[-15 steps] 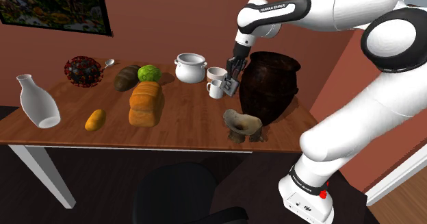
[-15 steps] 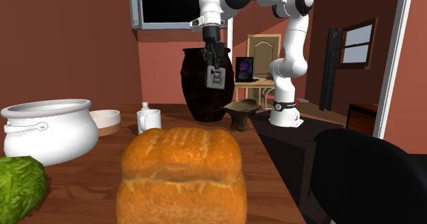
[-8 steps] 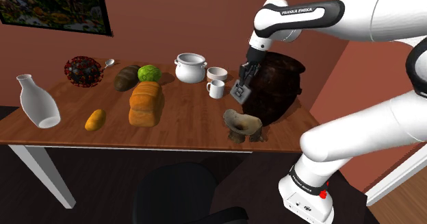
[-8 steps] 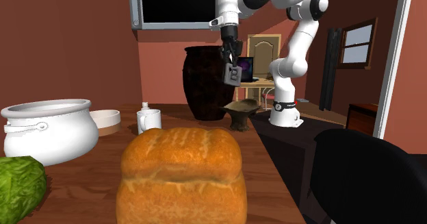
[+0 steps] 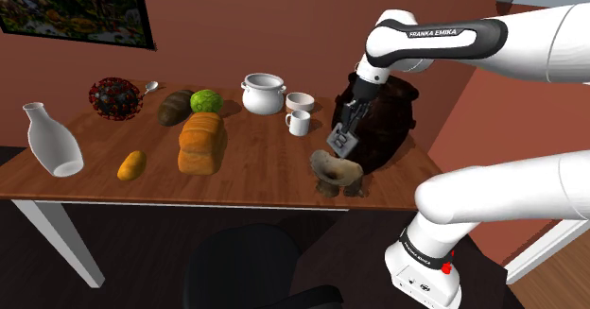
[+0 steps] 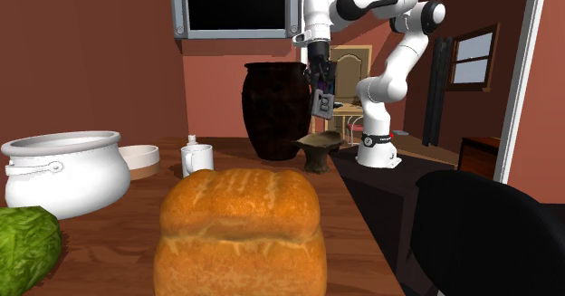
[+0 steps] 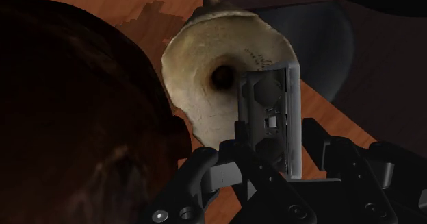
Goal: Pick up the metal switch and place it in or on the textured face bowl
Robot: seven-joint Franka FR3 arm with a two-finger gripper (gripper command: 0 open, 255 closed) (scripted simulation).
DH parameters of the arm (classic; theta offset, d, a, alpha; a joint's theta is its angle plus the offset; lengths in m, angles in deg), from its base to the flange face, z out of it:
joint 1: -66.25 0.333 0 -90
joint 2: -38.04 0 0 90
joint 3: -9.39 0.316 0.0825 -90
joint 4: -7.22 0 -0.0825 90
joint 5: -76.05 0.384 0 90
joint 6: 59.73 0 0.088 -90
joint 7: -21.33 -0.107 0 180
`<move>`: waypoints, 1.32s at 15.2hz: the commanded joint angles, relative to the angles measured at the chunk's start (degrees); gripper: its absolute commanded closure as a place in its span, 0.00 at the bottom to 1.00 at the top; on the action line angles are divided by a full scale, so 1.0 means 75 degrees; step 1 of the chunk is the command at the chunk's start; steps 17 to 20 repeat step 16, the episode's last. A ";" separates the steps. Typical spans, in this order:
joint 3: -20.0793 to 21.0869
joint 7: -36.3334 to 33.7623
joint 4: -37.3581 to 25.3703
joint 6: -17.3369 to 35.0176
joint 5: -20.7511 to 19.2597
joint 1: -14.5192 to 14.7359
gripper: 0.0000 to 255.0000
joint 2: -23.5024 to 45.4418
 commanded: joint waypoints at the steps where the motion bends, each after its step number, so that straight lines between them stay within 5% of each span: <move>1: 0.0020 0.0034 0.0186 0.0192 0.0030 0.0010 1.00 0.0003; 7: 0.0110 0.0146 0.0704 0.0855 0.0145 0.0035 1.00 0.0155; 8: 0.0147 0.0101 0.0403 0.0773 0.0146 0.0090 0.00 -0.0032; 9: 0.0148 0.0101 0.0403 0.0773 0.0147 0.0089 0.00 -0.0032; 15: 0.0778 0.0203 0.2270 0.3385 0.0456 0.0268 0.00 -0.0285; 20: 0.0781 0.0196 0.2318 0.3538 0.0465 0.0302 0.00 -0.0180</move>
